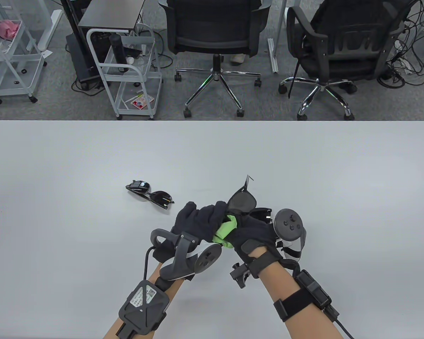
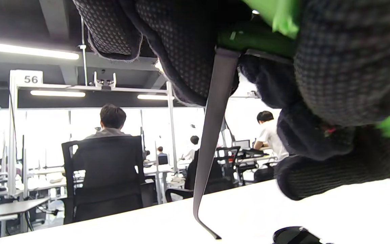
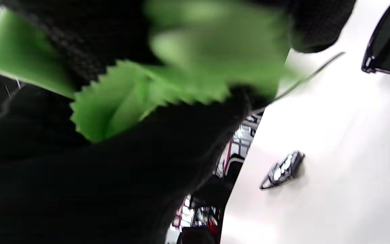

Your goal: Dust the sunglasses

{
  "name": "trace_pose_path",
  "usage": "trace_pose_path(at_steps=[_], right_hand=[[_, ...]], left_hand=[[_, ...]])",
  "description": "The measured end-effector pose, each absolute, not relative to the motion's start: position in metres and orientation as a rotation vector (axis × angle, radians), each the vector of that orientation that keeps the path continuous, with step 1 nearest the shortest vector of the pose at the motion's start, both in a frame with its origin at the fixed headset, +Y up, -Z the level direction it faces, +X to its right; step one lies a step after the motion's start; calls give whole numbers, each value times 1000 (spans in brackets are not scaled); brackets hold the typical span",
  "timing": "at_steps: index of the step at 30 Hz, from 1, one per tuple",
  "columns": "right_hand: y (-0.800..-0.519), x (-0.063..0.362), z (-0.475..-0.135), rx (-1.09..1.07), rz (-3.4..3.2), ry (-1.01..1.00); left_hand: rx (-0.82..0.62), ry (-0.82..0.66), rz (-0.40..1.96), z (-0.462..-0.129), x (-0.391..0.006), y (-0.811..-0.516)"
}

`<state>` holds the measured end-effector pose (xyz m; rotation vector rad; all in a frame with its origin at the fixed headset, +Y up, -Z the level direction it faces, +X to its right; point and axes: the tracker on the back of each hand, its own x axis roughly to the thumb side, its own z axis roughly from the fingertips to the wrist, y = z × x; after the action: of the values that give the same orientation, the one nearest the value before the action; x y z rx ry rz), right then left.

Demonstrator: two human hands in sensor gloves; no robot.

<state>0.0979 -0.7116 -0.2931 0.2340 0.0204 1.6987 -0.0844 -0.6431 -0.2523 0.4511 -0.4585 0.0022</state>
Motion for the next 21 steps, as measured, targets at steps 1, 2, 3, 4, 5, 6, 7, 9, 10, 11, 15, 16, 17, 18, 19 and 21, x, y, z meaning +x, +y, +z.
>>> trace_pose_path(at_steps=[1, 2, 3, 4, 5, 6, 7, 9, 10, 11, 15, 16, 17, 18, 19, 21], right_hand=[[-709, 99, -293, 279, 1715, 12], [-706, 99, -294, 304, 1732, 5], [-706, 99, -294, 311, 1727, 0], [-706, 98, -294, 314, 1701, 11], [-706, 97, -294, 313, 1682, 29], [-707, 96, -293, 306, 1663, 59], [-707, 94, -292, 310, 1654, 65], [-706, 91, -292, 339, 1639, 101], [-704, 89, -293, 365, 1634, 131], [-703, 89, -293, 381, 1638, 143], [-698, 93, -292, 344, 1736, 59], [-697, 94, -291, 301, 1779, 15], [-697, 95, -288, 250, 1794, -41], [-697, 96, -287, 224, 1796, -72], [-697, 96, -287, 230, 1799, -68], [-695, 96, -288, 276, 1787, -46]], left_hand=[[463, -461, -8, -252, -84, -642], [476, -458, -16, -252, -84, -641], [476, -456, -10, -252, -85, -641], [472, -450, 5, -253, -87, -641], [469, -446, 8, -254, -88, -642], [466, -438, 4, -255, -89, -643], [466, -433, -4, -255, -89, -643], [481, -418, -31, -255, -91, -643], [492, -410, -44, -255, -92, -643], [496, -405, -46, -255, -93, -642], [493, -410, -44, -253, -89, -644], [496, -410, -53, -253, -86, -645], [497, -412, -55, -252, -82, -646], [492, -414, -52, -252, -80, -647], [493, -398, -46, -252, -79, -647], [510, -404, -59, -251, -79, -645]])
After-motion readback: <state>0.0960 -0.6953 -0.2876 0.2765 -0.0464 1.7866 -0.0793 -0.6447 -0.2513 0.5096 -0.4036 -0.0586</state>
